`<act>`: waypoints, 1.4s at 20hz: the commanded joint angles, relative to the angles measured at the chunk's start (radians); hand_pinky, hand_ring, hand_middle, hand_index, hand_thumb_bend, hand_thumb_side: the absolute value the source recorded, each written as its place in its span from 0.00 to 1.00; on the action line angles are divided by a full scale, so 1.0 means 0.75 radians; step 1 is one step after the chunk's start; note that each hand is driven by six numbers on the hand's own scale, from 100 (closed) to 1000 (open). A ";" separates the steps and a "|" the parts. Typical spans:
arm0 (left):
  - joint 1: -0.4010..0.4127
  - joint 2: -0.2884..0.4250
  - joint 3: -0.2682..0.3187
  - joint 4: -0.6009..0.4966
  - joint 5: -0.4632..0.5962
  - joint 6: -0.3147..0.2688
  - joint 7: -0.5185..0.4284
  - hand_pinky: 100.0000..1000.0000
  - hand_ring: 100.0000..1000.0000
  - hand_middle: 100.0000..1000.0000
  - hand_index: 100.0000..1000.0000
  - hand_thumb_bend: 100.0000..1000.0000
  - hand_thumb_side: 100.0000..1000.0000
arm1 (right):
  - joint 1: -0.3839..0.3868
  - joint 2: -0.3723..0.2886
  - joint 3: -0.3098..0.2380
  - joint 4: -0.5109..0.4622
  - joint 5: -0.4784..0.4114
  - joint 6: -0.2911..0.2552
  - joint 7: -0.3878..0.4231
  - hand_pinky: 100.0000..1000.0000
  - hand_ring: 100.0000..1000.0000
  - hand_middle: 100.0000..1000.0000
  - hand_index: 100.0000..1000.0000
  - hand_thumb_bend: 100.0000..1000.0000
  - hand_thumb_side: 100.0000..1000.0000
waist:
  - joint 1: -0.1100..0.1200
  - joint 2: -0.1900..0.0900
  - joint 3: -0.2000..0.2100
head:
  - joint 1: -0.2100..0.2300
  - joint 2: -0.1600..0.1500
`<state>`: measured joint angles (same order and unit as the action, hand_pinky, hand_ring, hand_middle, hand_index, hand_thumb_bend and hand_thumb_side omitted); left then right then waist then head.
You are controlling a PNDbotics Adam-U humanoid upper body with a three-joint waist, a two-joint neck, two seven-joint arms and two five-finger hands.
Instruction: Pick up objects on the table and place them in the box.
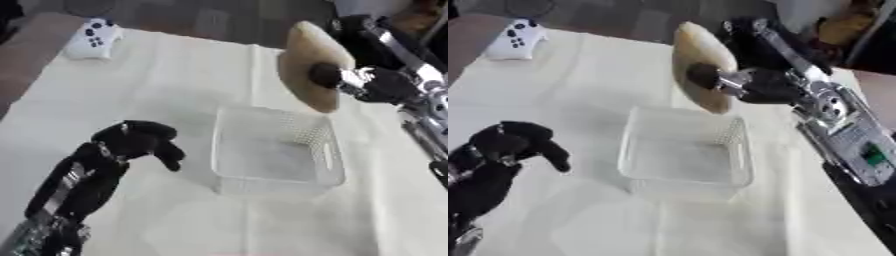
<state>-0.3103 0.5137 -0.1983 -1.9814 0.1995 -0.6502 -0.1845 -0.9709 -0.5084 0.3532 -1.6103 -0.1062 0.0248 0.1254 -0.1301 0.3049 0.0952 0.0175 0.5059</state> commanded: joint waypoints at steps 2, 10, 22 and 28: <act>-0.011 0.023 0.013 -0.025 0.006 -0.014 -0.004 0.51 0.68 0.79 0.86 0.54 0.67 | -0.020 0.022 -0.018 0.000 0.129 -0.004 0.019 0.00 0.00 0.00 0.38 0.71 0.46 | 0.015 -0.031 -0.001 | -0.024 -0.021; -0.018 0.023 0.013 -0.025 0.013 -0.020 -0.013 0.51 0.68 0.79 0.85 0.54 0.67 | -0.021 0.064 0.001 0.047 0.261 -0.046 0.055 0.00 0.00 0.00 0.37 0.69 0.47 | 0.016 -0.031 0.004 | -0.021 -0.046; -0.023 0.014 0.012 -0.025 0.012 -0.014 -0.023 0.51 0.69 0.79 0.85 0.53 0.68 | -0.020 0.163 -0.039 0.289 0.501 -0.189 -0.049 0.00 0.00 0.00 0.36 0.69 0.50 | 0.021 -0.021 0.007 | -0.018 -0.061; -0.024 0.010 0.010 -0.025 0.010 -0.012 -0.025 0.51 0.69 0.79 0.86 0.53 0.69 | -0.030 0.207 -0.082 0.438 0.668 -0.279 -0.206 0.00 0.00 0.00 0.34 0.68 0.51 | 0.026 -0.017 0.007 | -0.029 -0.064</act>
<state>-0.3192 0.5127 -0.1984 -1.9814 0.2041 -0.6592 -0.2026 -0.9703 -0.3490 0.3092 -1.2923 0.3679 -0.1728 -0.0056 -0.1231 0.3070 0.1005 0.0093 0.4697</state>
